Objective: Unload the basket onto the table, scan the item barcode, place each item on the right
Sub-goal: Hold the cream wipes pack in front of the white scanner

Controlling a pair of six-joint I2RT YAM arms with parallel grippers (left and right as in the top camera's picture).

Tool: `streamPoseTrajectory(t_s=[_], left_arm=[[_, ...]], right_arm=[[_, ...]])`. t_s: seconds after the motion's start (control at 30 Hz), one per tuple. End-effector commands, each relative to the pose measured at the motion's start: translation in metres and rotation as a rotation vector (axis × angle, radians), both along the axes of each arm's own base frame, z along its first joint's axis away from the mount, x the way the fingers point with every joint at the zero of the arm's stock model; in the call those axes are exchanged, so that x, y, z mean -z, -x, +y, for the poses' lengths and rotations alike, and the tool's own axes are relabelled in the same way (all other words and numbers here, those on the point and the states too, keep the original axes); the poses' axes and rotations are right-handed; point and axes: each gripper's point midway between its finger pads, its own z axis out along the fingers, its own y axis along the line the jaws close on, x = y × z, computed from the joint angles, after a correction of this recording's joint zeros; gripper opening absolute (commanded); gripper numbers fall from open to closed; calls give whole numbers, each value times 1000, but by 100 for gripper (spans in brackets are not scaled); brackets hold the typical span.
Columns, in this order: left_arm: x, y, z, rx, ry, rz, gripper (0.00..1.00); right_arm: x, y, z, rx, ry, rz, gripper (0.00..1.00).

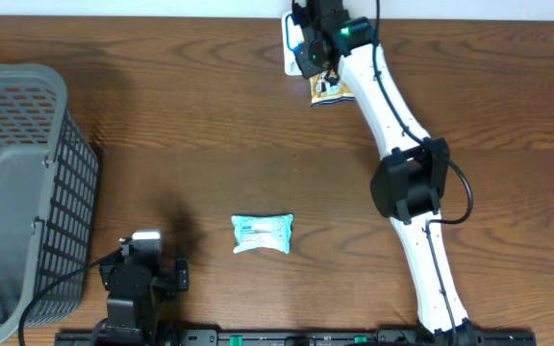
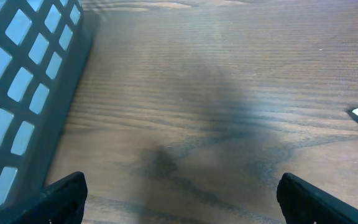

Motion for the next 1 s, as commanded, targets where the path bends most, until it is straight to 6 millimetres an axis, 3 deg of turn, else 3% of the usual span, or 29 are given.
streamPoseTrajectory(t_s=[0.0, 0.37, 0.57, 0.83, 0.97], left_arm=[[4, 2, 2, -4, -10, 15, 97], [4, 2, 2, -4, -10, 15, 98], [4, 2, 2, -4, -10, 14, 98], [4, 2, 2, -4, -10, 15, 98], [4, 2, 2, -4, -10, 14, 98]], right_arm=[[-6, -5, 9, 1, 52, -59, 1], [5, 5, 12, -7, 62, -11, 1], [6, 23, 16, -41, 55, 59, 1], [-9, 42, 13, -62, 46, 123, 1], [-33, 60, 7, -65, 57, 149, 1]])
